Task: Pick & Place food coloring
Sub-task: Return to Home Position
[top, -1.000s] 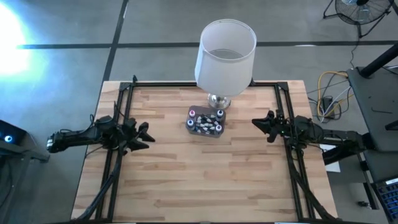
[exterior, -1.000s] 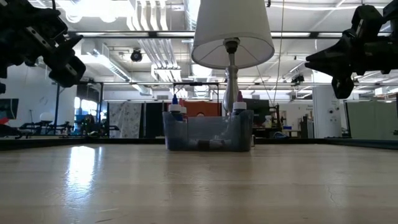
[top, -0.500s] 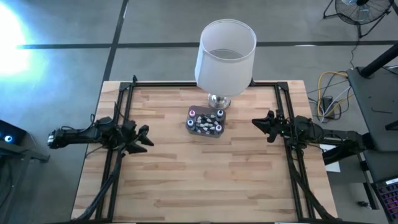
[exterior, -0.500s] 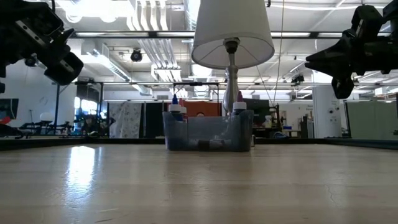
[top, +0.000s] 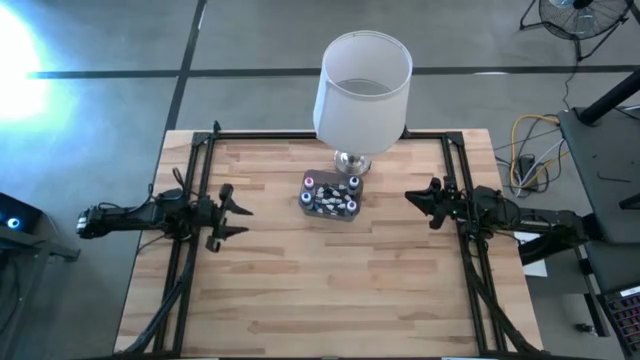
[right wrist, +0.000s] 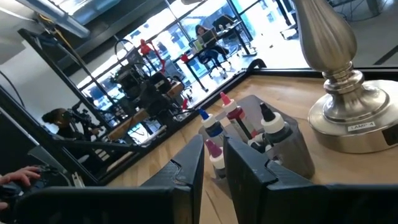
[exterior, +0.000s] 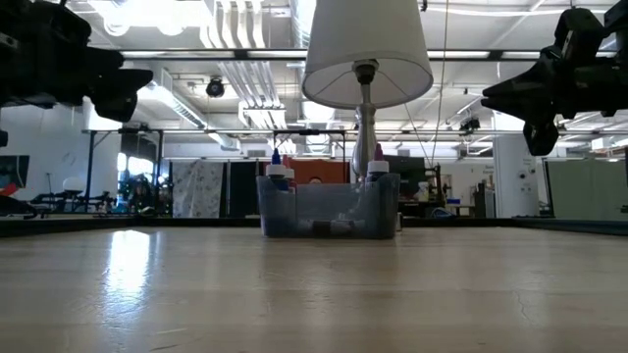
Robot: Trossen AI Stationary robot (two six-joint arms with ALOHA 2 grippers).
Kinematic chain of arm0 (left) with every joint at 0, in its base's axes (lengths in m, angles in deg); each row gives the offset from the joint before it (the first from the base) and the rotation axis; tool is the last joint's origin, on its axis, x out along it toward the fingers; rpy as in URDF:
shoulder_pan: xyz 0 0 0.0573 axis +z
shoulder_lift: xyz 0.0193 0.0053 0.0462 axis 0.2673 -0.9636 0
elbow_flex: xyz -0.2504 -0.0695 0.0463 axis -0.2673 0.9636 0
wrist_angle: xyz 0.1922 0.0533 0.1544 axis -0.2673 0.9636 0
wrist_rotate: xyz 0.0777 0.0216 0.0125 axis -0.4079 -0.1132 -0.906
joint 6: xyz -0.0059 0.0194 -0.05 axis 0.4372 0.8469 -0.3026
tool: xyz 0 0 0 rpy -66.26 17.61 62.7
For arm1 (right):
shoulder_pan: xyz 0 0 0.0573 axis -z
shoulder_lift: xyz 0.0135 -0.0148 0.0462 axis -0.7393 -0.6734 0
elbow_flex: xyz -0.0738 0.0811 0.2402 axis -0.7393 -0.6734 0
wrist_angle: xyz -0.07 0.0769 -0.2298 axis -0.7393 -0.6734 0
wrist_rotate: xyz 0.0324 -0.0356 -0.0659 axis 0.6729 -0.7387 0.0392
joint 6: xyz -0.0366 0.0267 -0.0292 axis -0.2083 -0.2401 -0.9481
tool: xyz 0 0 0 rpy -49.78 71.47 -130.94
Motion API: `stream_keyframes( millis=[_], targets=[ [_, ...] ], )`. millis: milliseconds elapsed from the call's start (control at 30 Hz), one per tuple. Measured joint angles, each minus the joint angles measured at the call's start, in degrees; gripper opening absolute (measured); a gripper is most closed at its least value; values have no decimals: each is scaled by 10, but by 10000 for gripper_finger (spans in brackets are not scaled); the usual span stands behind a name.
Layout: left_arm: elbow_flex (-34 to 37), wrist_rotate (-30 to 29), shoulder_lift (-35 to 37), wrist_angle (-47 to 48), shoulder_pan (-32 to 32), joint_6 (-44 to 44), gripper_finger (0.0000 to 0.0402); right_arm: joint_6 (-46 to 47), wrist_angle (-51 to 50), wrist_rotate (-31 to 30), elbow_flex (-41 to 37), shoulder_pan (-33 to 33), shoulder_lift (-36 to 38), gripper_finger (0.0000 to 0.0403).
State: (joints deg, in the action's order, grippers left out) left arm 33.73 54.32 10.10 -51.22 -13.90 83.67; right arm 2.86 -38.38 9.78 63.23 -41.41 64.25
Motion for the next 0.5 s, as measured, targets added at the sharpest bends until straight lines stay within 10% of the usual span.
stream_keyframes(
  millis=[500],
  targets=[
    [0,0,0,-4,0,-58,179,0,0,0,0,0,0,57]
  ],
)
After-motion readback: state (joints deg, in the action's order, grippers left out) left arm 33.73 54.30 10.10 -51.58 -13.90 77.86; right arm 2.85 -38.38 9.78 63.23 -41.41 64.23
